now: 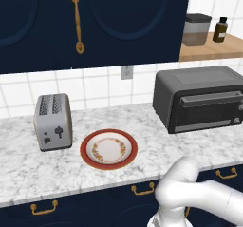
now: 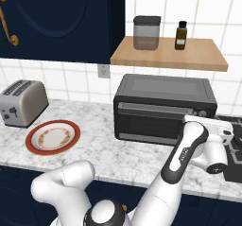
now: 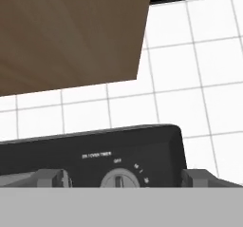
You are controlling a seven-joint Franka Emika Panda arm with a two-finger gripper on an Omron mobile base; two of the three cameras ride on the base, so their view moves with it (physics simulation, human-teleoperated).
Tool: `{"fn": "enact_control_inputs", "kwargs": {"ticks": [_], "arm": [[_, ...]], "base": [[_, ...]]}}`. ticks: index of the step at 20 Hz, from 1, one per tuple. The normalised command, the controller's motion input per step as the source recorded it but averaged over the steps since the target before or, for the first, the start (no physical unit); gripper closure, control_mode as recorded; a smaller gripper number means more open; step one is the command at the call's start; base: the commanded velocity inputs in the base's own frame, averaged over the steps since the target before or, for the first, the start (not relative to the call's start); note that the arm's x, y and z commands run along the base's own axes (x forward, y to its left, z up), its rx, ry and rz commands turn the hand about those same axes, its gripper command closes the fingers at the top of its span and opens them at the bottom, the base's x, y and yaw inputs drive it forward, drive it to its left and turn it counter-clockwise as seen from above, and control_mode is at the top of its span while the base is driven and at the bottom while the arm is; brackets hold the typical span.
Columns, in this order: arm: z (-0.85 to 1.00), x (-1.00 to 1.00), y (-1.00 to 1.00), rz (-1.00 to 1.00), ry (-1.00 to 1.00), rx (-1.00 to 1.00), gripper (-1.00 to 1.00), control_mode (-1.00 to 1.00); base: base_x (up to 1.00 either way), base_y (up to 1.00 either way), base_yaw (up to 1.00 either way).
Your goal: Pick up the kebab skewer and baguette bread, and place them inside the toaster oven. Close the toaster oven door and start by setting the timer.
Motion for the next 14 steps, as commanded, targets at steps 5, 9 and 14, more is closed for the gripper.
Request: {"fn": "enact_control_inputs", "kwargs": {"ticks": [5,9,14], "arm": [[-0.09,0.36,-0.31,0.06,0.0,0.0,-1.0,-1.0],[-0.08,0.07,-0.48,0.06,0.0,0.0,-1.0,-1.0],[-0.22,0.0,-0.25,0.05,0.0,0.0,-1.0,-1.0]], "base": [[0.0,0.0,0.0],[0.0,0.0,0.0],[0.0,0.0,0.0]]}}
